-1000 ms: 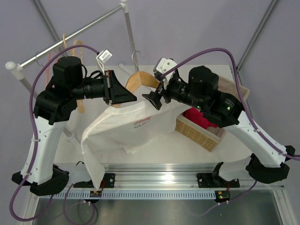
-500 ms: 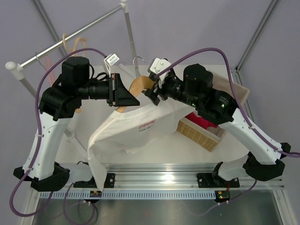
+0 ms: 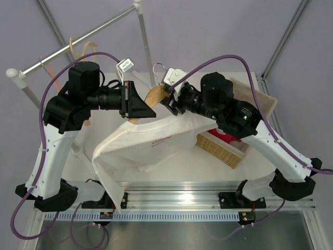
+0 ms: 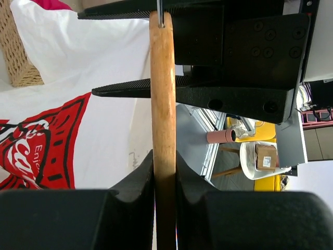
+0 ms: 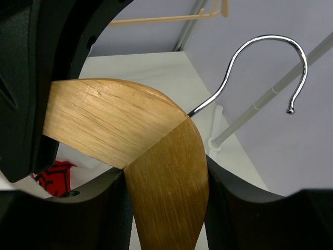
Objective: Remove the t-shirt from the hanger
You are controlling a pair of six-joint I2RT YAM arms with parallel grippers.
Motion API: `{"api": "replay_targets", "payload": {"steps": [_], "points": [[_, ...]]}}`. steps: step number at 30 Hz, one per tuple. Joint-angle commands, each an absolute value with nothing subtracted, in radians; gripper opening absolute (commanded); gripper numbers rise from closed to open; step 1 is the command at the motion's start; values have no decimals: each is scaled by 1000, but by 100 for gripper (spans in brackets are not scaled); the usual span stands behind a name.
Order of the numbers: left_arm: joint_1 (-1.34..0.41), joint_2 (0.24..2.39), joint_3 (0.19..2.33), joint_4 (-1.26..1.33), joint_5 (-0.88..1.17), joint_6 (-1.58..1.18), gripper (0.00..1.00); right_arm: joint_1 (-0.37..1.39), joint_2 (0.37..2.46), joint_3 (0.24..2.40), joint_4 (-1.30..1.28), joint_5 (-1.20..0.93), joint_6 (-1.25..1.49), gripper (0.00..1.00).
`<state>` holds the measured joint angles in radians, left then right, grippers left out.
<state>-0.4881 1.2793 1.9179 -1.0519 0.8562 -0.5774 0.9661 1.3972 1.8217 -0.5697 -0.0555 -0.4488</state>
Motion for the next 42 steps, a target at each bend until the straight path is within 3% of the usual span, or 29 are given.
{"api": "replay_targets", "payload": {"steps": [1,4,5,7,8,12,20,32,38,41,42], "points": [[-505,1282,1976,-1006,943,-597,1,971,1352,1800,-447,53,-413,0],[-505,1308,2017,-1006,930,-603,56,971,1303,1764,-402,118,-408,0],[-506,1316,2048,-1006,916,-603,82,971,1272,1753,-379,135,-408,0],[-505,1341,2089,-1005,907,-597,96,971,1240,1720,-368,193,-407,0],[-503,1350,2112,-1000,899,-597,99,971,1208,1709,-371,216,-407,0],[-483,1405,2241,-989,894,-597,99,971,1115,1622,-351,325,-416,0],[-426,1425,2270,-951,960,-600,98,971,944,1569,-311,505,-469,0],[-425,1345,2240,-844,963,-630,94,971,954,1620,-268,706,-541,0],[-425,1310,2186,-818,954,-653,65,971,959,1649,-282,696,-503,0],[-425,1296,2171,-815,934,-646,32,971,959,1663,-296,692,-480,0],[-425,1293,2166,-815,927,-640,4,971,960,1664,-295,693,-477,0]]}}
